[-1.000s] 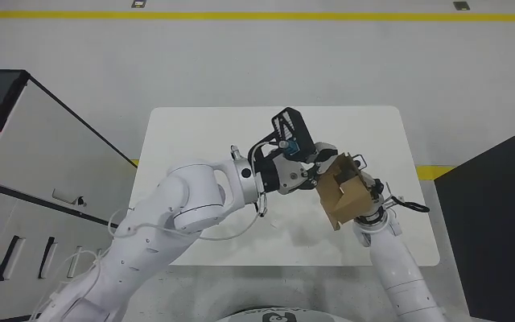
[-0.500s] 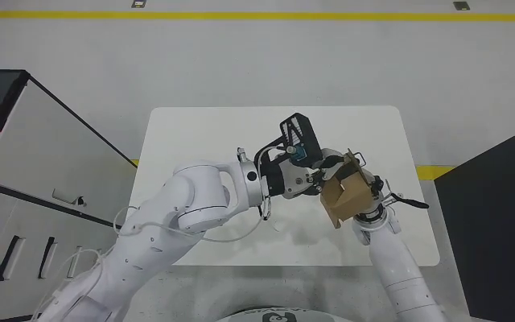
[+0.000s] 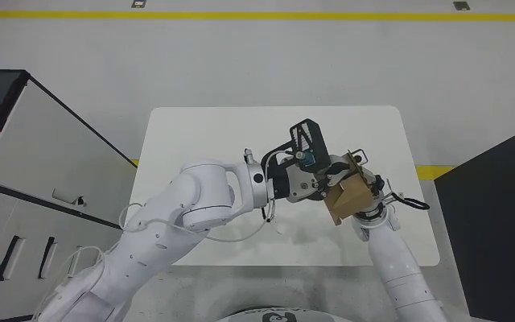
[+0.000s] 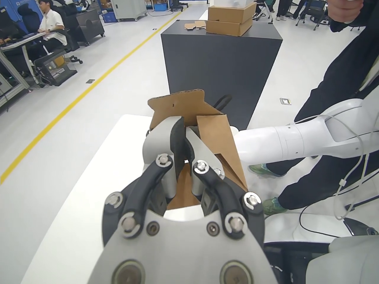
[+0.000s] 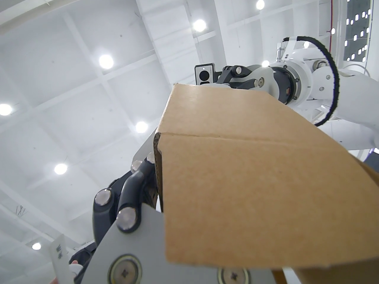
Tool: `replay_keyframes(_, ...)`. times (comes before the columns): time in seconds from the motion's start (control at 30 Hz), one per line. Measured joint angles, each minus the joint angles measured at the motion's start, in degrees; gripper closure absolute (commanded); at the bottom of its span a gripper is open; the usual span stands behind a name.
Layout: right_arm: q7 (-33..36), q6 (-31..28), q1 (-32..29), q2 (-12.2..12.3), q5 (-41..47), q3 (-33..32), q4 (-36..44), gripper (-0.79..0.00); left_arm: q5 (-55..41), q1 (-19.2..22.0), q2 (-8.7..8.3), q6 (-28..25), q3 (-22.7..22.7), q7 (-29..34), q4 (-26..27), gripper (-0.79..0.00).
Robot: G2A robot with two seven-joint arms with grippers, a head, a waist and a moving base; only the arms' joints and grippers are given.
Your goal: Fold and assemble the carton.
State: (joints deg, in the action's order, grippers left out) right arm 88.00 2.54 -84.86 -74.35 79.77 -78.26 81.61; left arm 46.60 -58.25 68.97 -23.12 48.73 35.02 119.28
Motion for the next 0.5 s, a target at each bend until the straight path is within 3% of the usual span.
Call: replay_keyframes(0.5,0.0,-2.41,0.27,0.33,-0.01,0.18,2.19,0.0,1.1,-0.19,0.14,-0.27,1.02,-0.57,-0.22,0.0)
